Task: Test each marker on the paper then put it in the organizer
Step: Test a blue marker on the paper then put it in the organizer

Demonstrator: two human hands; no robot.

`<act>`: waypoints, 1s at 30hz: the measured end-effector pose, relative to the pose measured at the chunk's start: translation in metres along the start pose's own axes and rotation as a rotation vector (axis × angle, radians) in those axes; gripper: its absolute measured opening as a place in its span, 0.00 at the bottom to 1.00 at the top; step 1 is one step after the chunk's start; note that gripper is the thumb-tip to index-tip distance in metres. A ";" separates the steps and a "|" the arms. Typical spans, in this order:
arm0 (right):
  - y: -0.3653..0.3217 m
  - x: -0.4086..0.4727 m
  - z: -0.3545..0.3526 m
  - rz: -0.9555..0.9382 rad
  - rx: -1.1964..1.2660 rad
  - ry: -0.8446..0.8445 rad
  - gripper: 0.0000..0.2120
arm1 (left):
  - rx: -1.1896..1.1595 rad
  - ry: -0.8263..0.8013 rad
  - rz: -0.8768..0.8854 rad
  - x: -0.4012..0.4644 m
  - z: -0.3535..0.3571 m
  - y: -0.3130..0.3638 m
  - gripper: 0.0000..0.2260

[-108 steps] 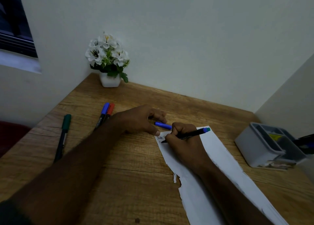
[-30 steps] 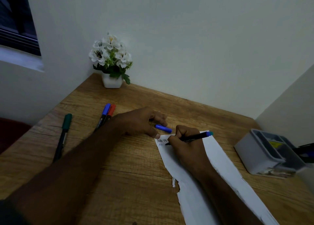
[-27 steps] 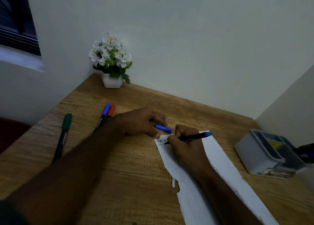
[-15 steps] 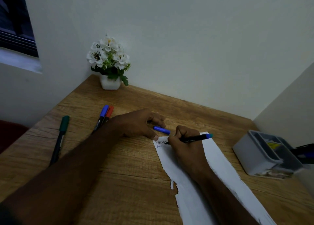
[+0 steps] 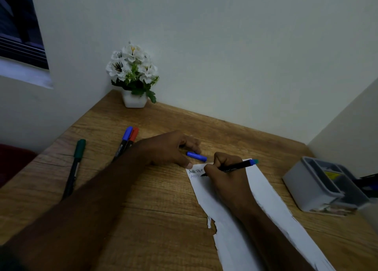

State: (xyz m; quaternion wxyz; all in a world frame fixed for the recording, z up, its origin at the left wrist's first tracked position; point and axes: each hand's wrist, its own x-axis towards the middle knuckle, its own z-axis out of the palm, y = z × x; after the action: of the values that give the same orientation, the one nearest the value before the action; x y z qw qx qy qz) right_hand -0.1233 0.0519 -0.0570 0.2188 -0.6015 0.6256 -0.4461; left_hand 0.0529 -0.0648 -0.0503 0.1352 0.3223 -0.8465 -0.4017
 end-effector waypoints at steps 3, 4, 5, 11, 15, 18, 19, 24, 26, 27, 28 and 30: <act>-0.003 -0.001 0.000 0.003 0.013 0.002 0.13 | 0.013 0.002 -0.005 0.000 0.000 0.000 0.23; -0.004 -0.001 0.001 0.000 0.009 -0.002 0.14 | 0.019 0.003 -0.003 0.000 0.000 0.000 0.23; -0.005 -0.001 0.000 -0.003 0.002 -0.004 0.14 | 0.019 0.001 0.000 -0.001 0.000 0.001 0.23; -0.010 -0.002 -0.001 -0.031 -0.017 0.000 0.13 | 0.017 -0.002 -0.002 -0.001 0.000 0.002 0.23; -0.008 -0.001 -0.001 -0.026 -0.048 0.014 0.12 | 0.013 0.007 -0.012 -0.001 0.000 0.004 0.24; -0.006 0.000 -0.001 -0.001 -0.047 0.015 0.12 | 0.011 -0.004 -0.013 -0.002 0.000 0.004 0.24; -0.005 0.000 -0.001 -0.002 -0.044 0.013 0.13 | 0.015 -0.009 -0.009 -0.003 0.000 0.004 0.23; -0.004 -0.001 -0.001 0.017 -0.052 0.021 0.17 | 0.007 -0.007 -0.010 -0.003 0.000 0.004 0.24; -0.005 0.000 0.000 0.015 -0.049 0.024 0.14 | 0.004 -0.004 -0.011 -0.003 0.000 0.003 0.24; -0.006 0.000 0.000 0.011 -0.046 0.026 0.13 | 0.006 -0.003 -0.010 -0.003 0.000 0.003 0.23; -0.006 0.000 0.001 0.008 -0.048 0.028 0.13 | 0.010 -0.005 -0.008 -0.003 0.000 0.003 0.23; -0.007 0.000 0.000 0.011 -0.072 0.028 0.12 | 0.009 -0.005 -0.005 -0.003 0.000 0.004 0.23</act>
State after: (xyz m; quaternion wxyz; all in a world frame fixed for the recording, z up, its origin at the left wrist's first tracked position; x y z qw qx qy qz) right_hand -0.1191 0.0531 -0.0514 0.1904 -0.5994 0.6475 -0.4303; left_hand 0.0537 -0.0610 -0.0468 0.1306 0.3237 -0.8478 -0.3992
